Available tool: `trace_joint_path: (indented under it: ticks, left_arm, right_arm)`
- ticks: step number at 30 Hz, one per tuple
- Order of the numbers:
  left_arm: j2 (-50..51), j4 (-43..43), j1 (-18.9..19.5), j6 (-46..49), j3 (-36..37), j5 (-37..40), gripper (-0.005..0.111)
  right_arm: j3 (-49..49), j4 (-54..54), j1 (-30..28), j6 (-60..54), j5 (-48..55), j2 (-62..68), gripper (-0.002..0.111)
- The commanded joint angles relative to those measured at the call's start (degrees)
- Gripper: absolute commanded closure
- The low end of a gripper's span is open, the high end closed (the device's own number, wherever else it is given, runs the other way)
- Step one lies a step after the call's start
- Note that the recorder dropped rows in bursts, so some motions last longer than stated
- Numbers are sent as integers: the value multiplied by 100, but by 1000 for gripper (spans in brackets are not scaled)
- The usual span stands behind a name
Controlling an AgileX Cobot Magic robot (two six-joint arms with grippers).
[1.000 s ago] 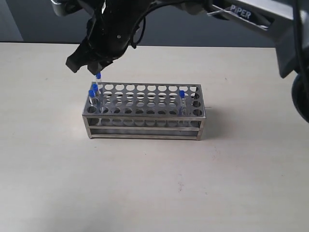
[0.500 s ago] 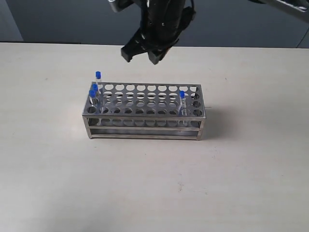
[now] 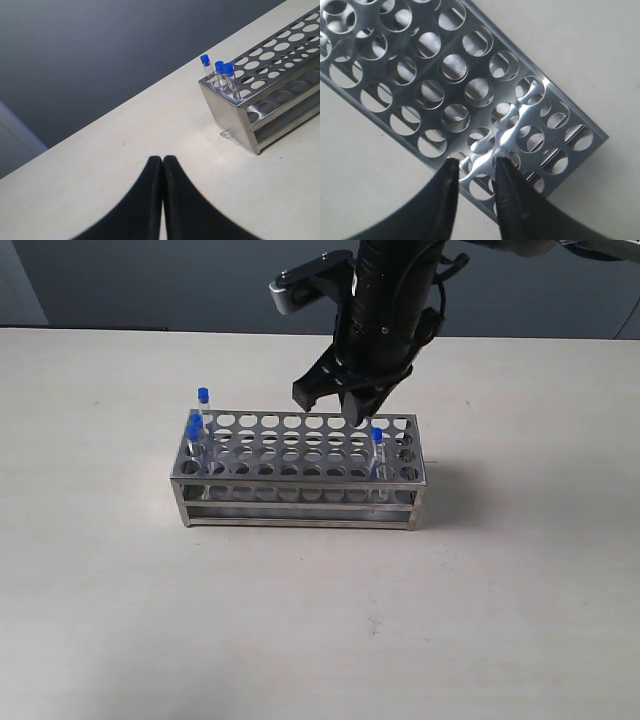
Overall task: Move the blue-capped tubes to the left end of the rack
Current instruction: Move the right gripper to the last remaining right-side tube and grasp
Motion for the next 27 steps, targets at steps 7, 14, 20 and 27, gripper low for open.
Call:
trace_joint_path:
  ticks: [7, 14, 20, 27]
  left_arm:
    - [20, 6, -22, -28, -30, -38, 106]
    - [20, 6, -22, -28, -30, -38, 106]
    - [20, -24, -22, -28, -30, -25, 106]
    - [20, -24, -22, -28, -30, -25, 106]
  right_arm:
    - [199, -514, -23, 163, -23, -25, 62]
    - [712, -530, -98, 188, -194, 24, 66]
    - [712, -450, -98, 188, -458, 176, 103]
    - [712, -434, -75, 188, -447, -24, 109]
